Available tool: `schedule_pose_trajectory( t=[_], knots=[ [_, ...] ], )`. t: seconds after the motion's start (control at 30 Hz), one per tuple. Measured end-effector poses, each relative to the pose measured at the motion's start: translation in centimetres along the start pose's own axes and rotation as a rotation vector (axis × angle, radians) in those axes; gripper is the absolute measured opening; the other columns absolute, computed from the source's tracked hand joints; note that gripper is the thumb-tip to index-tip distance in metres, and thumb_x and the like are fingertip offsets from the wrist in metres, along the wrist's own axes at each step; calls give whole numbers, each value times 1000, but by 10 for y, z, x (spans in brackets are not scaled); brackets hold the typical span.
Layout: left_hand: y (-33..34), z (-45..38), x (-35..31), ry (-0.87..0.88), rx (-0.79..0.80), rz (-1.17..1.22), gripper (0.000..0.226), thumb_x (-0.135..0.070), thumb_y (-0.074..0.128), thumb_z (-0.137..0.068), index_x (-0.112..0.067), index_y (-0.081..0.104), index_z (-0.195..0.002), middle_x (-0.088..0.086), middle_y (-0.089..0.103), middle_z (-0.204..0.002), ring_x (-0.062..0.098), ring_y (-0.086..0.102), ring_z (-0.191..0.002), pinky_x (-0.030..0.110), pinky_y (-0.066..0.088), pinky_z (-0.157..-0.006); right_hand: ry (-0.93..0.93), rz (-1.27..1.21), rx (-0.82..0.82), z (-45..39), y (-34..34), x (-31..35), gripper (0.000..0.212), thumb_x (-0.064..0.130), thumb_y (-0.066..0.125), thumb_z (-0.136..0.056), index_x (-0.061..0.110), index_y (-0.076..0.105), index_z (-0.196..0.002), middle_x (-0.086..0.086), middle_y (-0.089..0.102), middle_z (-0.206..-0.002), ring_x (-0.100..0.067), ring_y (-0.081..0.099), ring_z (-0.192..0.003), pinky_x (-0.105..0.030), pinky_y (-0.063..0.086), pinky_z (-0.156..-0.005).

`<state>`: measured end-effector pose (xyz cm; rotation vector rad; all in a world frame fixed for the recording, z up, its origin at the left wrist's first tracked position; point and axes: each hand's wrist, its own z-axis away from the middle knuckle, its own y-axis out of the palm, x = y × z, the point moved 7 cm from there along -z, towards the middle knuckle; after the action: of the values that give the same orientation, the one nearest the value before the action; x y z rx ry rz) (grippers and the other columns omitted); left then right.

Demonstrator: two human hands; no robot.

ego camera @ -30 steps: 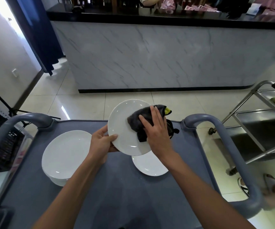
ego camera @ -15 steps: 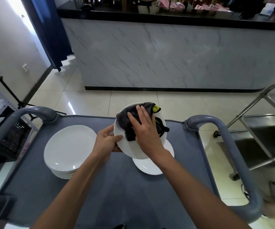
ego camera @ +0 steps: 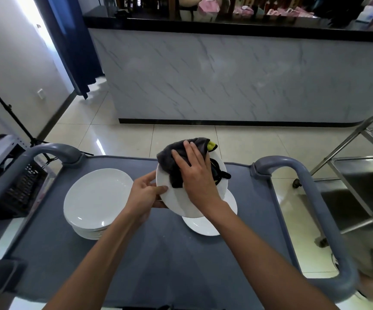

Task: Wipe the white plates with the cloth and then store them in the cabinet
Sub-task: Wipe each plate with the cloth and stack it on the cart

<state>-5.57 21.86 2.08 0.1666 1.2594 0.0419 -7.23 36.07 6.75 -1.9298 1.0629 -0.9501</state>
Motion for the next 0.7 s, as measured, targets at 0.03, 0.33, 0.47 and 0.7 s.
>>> schedule_pose_trajectory(
  t=[0.03, 0.33, 0.47, 0.7],
  knots=[
    [-1, 0, 1, 1, -2, 6, 50, 12, 58, -90, -24, 69, -123, 14, 77, -100, 35, 75, -85, 43, 61, -62, 11, 1, -9, -3, -3, -3, 57, 13, 35, -93, 19, 42, -149, -19, 27, -160, -33, 19, -151, -60, 16, -120],
    [-10, 6, -3, 75, -126, 118, 59, 13, 59, -87, -36, 71, -117, 4, 78, -102, 27, 75, -84, 44, 61, -61, 124, 122, -34, 1, -19, -41, 55, 4, 53, -96, 24, 46, -148, -14, 28, -161, -30, 18, -152, -57, 15, -120],
    [-12, 6, -6, 89, -169, 153, 59, 13, 59, -88, -37, 69, -118, 3, 78, -104, 30, 74, -87, 43, 61, -61, 171, 132, 18, 18, -14, -48, 54, 8, 54, -99, 25, 43, -149, -14, 26, -162, -30, 16, -153, -58, 13, -121],
    [-14, 6, -8, 110, -237, 186, 61, 13, 59, -88, -42, 69, -111, 2, 77, -107, 33, 73, -93, 44, 61, -62, 206, 132, 57, 53, 6, -39, 67, 6, 62, -93, 27, 37, -151, -11, 26, -162, -29, 13, -153, -59, 16, -120]
  ],
)
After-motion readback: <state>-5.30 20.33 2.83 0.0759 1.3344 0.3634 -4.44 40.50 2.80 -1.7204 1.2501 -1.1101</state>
